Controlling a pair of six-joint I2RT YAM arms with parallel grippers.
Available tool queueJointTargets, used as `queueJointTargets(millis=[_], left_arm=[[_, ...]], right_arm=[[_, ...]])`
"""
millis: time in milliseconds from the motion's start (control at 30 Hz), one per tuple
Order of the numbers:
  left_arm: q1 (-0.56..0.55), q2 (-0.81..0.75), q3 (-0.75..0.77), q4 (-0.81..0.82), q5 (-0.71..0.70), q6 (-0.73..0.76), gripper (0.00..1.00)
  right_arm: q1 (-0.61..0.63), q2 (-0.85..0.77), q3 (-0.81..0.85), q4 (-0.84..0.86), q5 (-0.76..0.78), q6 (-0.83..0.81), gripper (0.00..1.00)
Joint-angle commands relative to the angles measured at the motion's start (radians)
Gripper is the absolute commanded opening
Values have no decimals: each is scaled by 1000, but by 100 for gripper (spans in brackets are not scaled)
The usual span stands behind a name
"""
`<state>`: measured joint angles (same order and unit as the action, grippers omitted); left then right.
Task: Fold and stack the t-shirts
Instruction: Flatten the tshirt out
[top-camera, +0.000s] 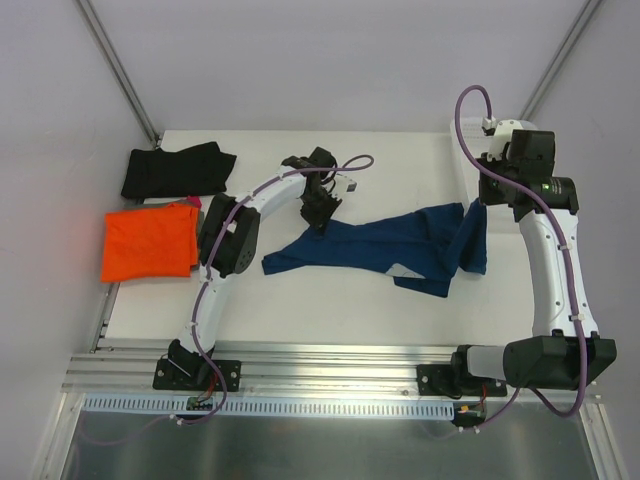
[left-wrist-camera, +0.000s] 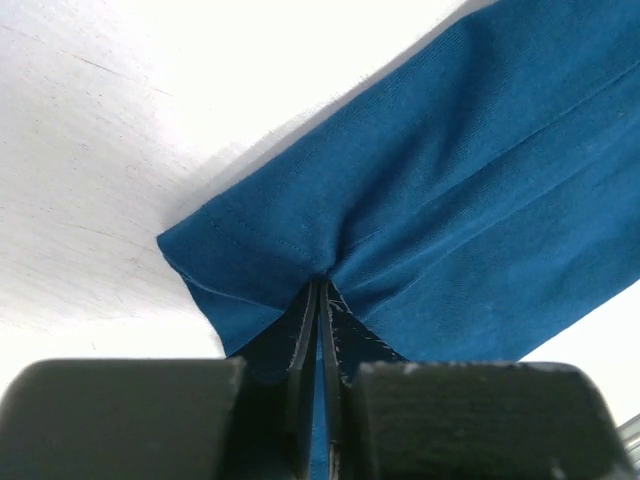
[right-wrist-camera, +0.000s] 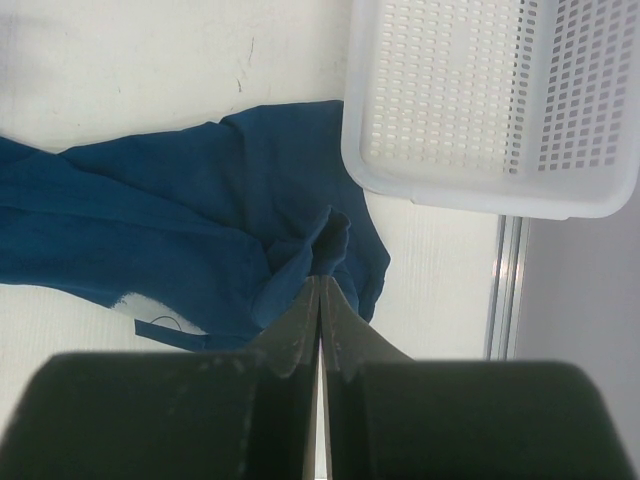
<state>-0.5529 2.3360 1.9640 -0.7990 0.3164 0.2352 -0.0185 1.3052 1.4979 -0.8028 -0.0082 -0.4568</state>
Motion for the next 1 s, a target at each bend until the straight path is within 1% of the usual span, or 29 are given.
queueJointTargets(millis=[0, 167, 233, 433, 467, 567, 800, 833, 867, 967], left_arm=[[2, -6, -25, -23, 13, -11, 0], [5, -52, -28, -19, -14, -22, 0], [7, -76, -27, -20, -54, -16, 0], [25, -280, 6, -23, -201, 47, 0], [28, -335, 13, -25, -212, 77, 0], [39, -421, 22, -26, -278, 124, 0], [51, -529, 32, -32, -312, 113, 0], [51, -540, 35, -31, -342, 105, 0], [51, -550, 47, -31, -352, 98, 0], [50, -578, 73, -32, -396, 85, 0]], right_arm=[[-8, 2, 38, 28, 1, -3, 0], [-8, 3, 47, 28, 1, -2, 1], [-8, 3, 51, 28, -1, -2, 1], [-8, -6, 79, 31, 1, -10, 0], [-8, -7, 82, 33, 1, -10, 1], [-8, -14, 91, 36, 1, -10, 1], [-8, -34, 114, 45, 2, -14, 1], [-9, -37, 120, 45, 1, -17, 0], [-9, -38, 130, 48, 35, -19, 1], [-14, -60, 171, 62, 71, -20, 1]])
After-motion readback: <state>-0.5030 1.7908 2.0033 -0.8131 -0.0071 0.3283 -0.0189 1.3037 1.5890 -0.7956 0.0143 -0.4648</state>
